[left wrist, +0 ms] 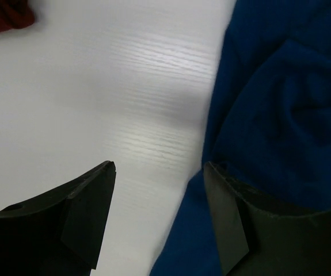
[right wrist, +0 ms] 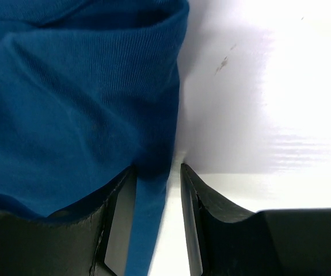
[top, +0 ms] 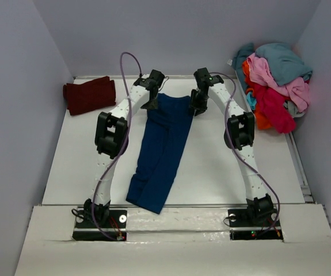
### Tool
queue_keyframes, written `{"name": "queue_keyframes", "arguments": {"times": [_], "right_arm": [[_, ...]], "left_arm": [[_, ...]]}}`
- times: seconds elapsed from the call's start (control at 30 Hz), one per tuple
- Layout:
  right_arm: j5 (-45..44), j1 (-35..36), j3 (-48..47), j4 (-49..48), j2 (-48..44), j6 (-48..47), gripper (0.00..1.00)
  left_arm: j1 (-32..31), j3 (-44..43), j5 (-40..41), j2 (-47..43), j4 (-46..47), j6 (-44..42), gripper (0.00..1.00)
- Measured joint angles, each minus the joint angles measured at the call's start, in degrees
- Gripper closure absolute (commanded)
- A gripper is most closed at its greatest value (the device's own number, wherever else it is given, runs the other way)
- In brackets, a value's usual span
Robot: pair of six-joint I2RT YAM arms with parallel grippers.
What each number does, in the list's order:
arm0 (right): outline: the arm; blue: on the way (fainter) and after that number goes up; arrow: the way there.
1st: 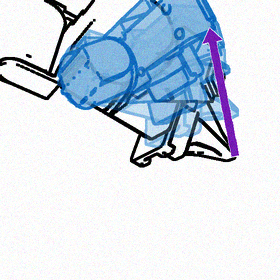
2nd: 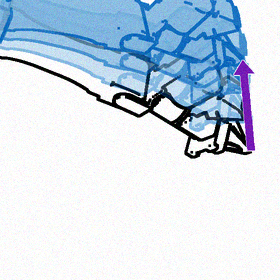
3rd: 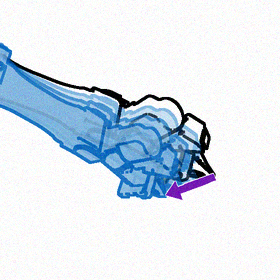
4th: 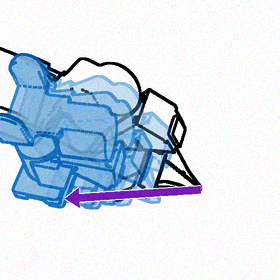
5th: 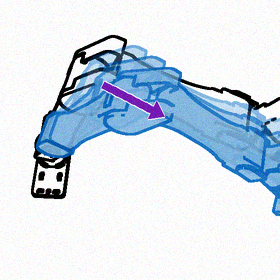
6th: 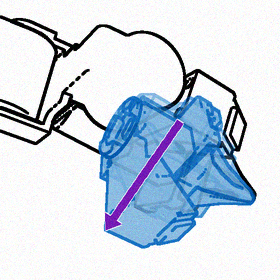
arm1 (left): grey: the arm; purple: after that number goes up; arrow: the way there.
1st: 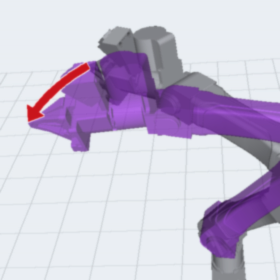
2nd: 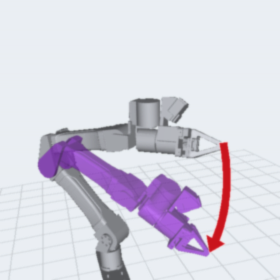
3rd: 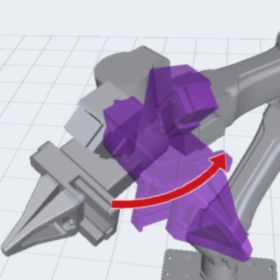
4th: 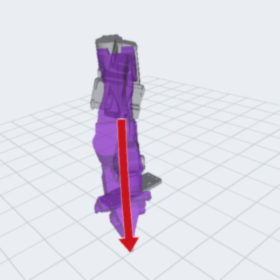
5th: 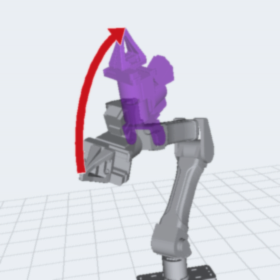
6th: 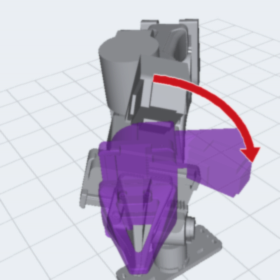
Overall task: Fold and stack the t-shirts
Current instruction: Rotate the tshirt 90 degrees
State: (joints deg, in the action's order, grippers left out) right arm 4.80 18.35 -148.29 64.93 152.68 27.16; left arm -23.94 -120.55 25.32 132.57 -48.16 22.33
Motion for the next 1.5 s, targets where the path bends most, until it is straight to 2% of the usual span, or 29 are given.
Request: {"name": "queue_keyframes", "arguments": {"times": [0.17,0.63,0.9,1.07,1.17,1.33,1.5], "right_arm": [[-0.26,-0.07,0.35,-1.11,-0.09,-0.42,0.57],[-2.69,1.11,14.25,-2.27,-9.57,-2.16,0.57],[-2.47,4.31,11.85,-1.84,-11.78,-2.54,0.57],[-0.83,6.71,11.1,-1.95,-11.78,-1.86,0.62],[-0.11,8.02,14.03,-2.82,-12.35,-1.22,0.67],[1.22,9.99,23.21,-4.37,-13.38,-0.2,0.7],[1.27,10.45,24.65,-4.96,-13.38,0.11,0.71]], "left_arm": [[-2.6,-4.57,0.02,1.95,0.74,-0.61,0.25],[-1.62,-6.75,-4.04,9.4,2.82,-3.39,0.25],[-1.62,-7.02,-4.35,9.49,3.13,-3.85,0.25],[-1.62,-6.54,-3.76,9.49,3.45,-3.82,0.25],[-1.68,-6.43,-3.23,9.49,3.58,-3.85,0.25],[-1.84,-5.81,-2.6,9.31,4.04,-3.82,0.25],[-1.84,-4.31,-2.54,8.55,5.14,-3.69,0.26]]}}
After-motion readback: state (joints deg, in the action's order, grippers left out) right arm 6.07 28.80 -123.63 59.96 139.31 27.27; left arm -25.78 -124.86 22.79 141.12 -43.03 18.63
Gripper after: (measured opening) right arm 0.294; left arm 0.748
